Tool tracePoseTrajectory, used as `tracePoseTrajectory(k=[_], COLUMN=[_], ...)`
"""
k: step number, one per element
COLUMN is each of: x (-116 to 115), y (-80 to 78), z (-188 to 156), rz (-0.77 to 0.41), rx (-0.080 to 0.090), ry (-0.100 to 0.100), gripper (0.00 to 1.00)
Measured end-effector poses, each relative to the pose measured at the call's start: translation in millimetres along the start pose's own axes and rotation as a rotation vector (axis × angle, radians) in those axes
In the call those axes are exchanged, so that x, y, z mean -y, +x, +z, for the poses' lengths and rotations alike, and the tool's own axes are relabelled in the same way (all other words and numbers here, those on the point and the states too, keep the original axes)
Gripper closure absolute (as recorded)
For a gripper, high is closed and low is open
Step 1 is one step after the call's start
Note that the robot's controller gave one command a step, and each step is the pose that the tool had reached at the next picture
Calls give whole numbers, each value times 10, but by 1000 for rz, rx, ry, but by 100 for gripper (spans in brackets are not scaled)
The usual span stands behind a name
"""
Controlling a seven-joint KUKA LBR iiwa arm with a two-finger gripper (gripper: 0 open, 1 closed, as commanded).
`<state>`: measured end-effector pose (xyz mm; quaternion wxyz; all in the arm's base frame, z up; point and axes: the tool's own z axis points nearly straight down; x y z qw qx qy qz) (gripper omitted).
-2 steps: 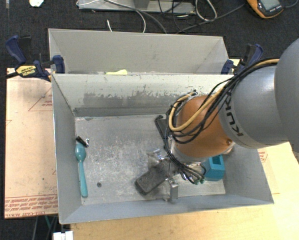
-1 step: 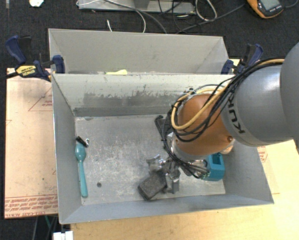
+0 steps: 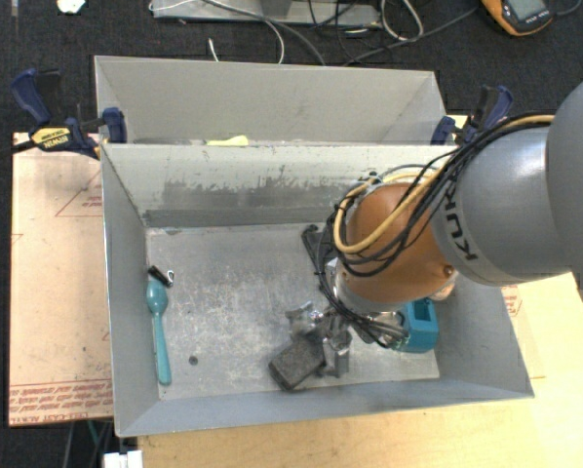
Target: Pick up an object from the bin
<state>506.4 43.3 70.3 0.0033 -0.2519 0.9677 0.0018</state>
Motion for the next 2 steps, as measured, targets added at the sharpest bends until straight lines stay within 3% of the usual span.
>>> tracePoseTrajectory(k=[1,2], x=[-104,-138], y=[-144,-126], z=[-589,-1262], rz=[-15,25], rx=[-4,-10], ry=[-3,-5], gripper=[100,100])
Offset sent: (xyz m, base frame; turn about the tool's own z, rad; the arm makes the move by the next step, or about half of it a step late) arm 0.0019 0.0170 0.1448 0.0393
